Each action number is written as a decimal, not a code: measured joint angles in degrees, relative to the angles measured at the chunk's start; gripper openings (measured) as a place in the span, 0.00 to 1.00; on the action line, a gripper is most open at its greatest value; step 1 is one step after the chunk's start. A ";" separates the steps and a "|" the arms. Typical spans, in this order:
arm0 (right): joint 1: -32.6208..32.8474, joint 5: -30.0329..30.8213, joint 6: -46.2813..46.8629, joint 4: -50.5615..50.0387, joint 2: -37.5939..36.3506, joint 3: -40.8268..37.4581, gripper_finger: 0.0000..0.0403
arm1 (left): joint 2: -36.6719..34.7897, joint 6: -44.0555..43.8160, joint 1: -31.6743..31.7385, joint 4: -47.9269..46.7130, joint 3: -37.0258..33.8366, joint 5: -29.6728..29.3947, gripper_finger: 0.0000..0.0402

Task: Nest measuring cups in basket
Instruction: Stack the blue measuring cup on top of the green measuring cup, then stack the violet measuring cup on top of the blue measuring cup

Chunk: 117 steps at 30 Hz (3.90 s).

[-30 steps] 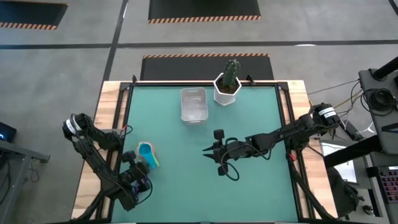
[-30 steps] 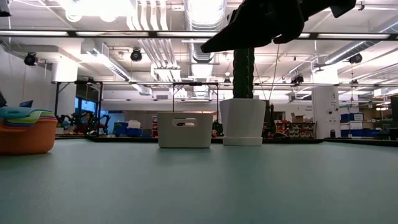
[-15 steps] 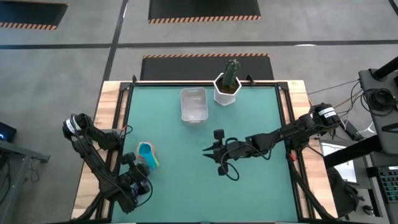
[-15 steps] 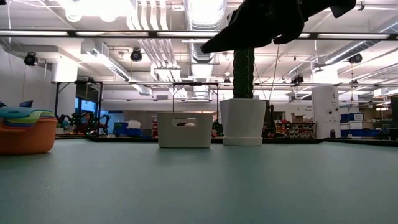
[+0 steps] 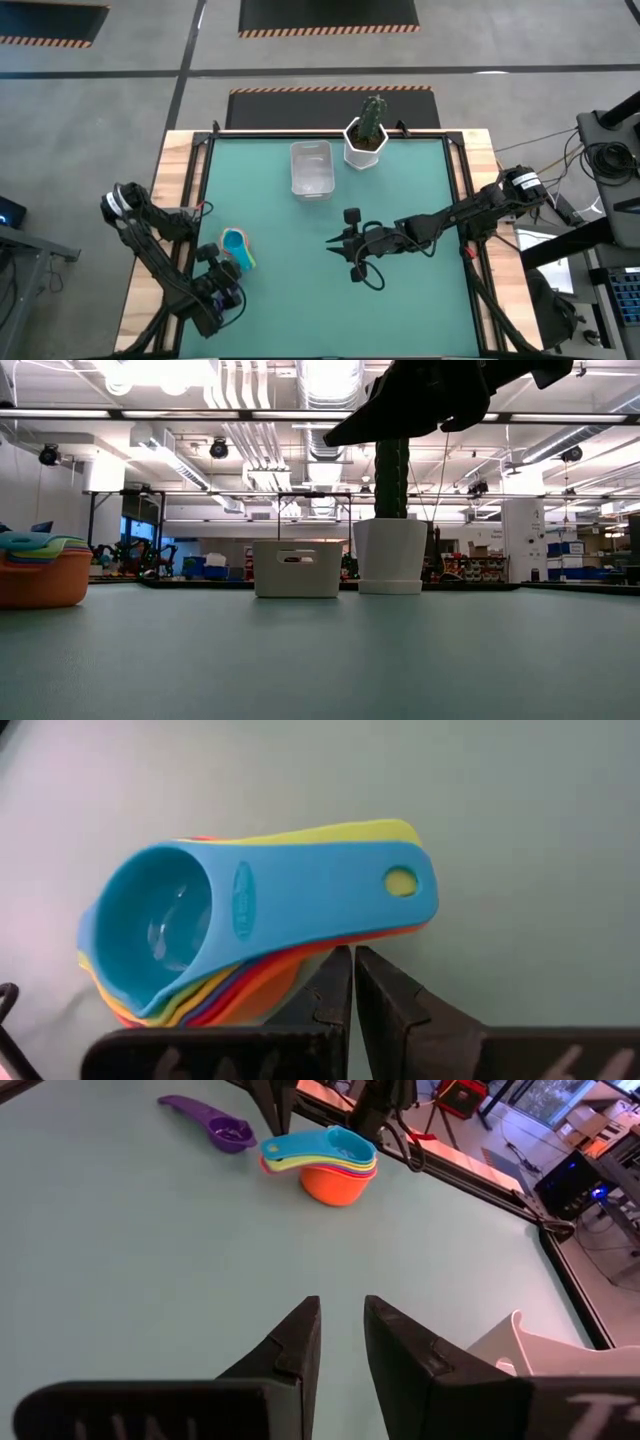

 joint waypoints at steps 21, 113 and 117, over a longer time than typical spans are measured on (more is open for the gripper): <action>0.00 0.02 -0.04 0.02 0.02 0.00 0.17 | 0.00 1.50 -0.02 -0.47 1.20 -2.05 0.00; 3.95 0.50 -2.39 -9.38 -6.09 -1.58 0.17 | 0.00 -3.32 -3.64 7.59 11.51 14.01 0.33; 4.88 0.48 -2.58 -9.40 -7.16 -2.85 0.17 | 0.00 -3.22 -4.22 8.15 10.05 13.04 0.37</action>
